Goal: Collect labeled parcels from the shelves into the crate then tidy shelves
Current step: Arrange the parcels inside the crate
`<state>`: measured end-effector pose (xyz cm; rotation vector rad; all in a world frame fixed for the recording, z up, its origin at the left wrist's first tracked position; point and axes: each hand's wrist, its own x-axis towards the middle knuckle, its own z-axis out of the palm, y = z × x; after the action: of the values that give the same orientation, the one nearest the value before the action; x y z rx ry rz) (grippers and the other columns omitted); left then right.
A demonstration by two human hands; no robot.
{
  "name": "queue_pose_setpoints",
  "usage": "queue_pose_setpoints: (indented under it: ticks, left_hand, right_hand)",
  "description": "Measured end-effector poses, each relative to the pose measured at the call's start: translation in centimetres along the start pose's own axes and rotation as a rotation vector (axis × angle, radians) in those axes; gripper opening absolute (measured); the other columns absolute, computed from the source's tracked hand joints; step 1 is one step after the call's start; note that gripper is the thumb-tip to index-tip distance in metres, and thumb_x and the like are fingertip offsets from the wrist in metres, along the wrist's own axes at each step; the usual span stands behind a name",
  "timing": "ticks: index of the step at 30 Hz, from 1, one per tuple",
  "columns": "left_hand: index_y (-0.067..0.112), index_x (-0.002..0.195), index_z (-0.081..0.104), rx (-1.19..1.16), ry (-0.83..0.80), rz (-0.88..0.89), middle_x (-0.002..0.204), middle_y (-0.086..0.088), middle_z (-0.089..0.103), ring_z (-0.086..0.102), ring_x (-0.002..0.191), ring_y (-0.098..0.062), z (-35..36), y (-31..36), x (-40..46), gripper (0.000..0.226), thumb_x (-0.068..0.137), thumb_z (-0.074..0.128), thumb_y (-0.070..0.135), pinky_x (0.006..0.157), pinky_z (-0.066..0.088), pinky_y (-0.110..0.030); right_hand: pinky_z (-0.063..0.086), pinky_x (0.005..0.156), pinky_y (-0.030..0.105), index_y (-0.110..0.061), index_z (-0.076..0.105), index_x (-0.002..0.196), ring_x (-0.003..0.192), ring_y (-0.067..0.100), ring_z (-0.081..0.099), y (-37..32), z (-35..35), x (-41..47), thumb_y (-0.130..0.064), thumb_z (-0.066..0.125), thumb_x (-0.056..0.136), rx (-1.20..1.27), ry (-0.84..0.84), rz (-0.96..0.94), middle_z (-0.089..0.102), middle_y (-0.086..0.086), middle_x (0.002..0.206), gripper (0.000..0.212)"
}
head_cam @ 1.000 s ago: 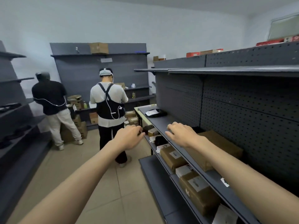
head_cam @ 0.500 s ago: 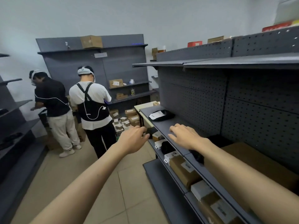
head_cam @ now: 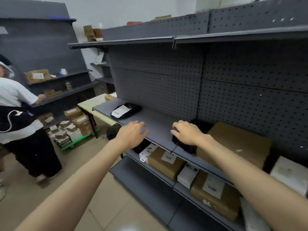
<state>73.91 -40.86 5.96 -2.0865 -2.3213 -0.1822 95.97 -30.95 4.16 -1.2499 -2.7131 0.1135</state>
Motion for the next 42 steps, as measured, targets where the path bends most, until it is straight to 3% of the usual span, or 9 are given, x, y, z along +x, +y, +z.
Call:
queue_pose_setpoints:
  ticks: [11, 17, 24, 30, 37, 42]
  left_hand:
    - [0.018, 0.144, 0.047, -0.099, -0.112, 0.312, 0.142, -0.007, 0.052, 0.048, 0.130, -0.028, 5.0, -0.6, 6.4, 0.049, 0.105, 0.039, 0.047, 0.100, 0.044, -0.044]
    - [0.019, 0.147, 0.045, -0.098, -0.146, 0.374, 0.144, -0.008, 0.050, 0.047, 0.130, -0.030, 6.9, -0.2, 10.9, 0.050, 0.105, 0.039, 0.046, 0.099, 0.044, -0.044]
    - [0.019, 0.147, 0.046, -0.084, -0.144, 0.441, 0.142, -0.009, 0.051, 0.049, 0.129, -0.032, 8.8, 2.0, 16.2, 0.050, 0.104, 0.041, 0.046, 0.098, 0.043, -0.043]
    - [0.018, 0.146, 0.046, -0.094, -0.241, 0.495, 0.142, -0.011, 0.051, 0.048, 0.129, -0.033, 11.4, 3.9, 18.7, 0.051, 0.104, 0.042, 0.046, 0.098, 0.043, -0.045]
    - [0.018, 0.155, 0.033, -0.089, -0.371, 0.628, 0.162, -0.005, 0.029, 0.030, 0.145, -0.031, 14.8, 5.6, 21.5, 0.057, 0.105, 0.042, 0.043, 0.113, 0.035, -0.048]
    - [0.019, 0.158, 0.026, -0.087, -0.454, 0.697, 0.167, -0.001, 0.017, 0.023, 0.150, -0.031, 16.3, 4.9, 23.3, 0.059, 0.106, 0.037, 0.045, 0.119, 0.028, -0.047]
  right_hand:
    - [0.050, 0.087, 0.045, -0.009, 0.055, 0.124, 0.105, 0.030, 0.057, 0.9, 3.7, -1.4, -0.037, 0.041, 0.104, 0.099, -0.042, 0.426, 0.055, 0.011, 0.120, 0.037]
    - [0.047, 0.090, 0.041, -0.010, 0.051, 0.130, 0.113, 0.031, 0.054, 3.4, 5.3, 1.2, -0.037, 0.040, 0.104, 0.142, -0.017, 0.503, 0.052, 0.013, 0.128, 0.039]
    - [0.050, 0.088, 0.045, -0.005, 0.053, 0.124, 0.107, 0.033, 0.056, 5.5, 8.2, 4.6, -0.034, 0.041, 0.104, 0.231, -0.001, 0.553, 0.053, 0.015, 0.125, 0.038]
    - [0.047, 0.092, 0.043, -0.004, 0.046, 0.132, 0.115, 0.038, 0.052, 6.2, 10.7, 5.1, -0.029, 0.042, 0.104, 0.265, -0.045, 0.705, 0.048, 0.020, 0.130, 0.038]
    - [0.043, 0.093, 0.038, 0.000, 0.044, 0.133, 0.122, 0.033, 0.046, 4.6, 12.1, 7.4, -0.027, 0.040, 0.104, 0.046, -0.053, 0.885, 0.048, 0.020, 0.132, 0.040]
    - [0.041, 0.099, 0.039, 0.001, 0.042, 0.137, 0.125, 0.034, 0.043, 4.4, 12.2, 9.0, -0.028, 0.039, 0.103, 0.087, -0.046, 0.986, 0.045, 0.020, 0.135, 0.045]
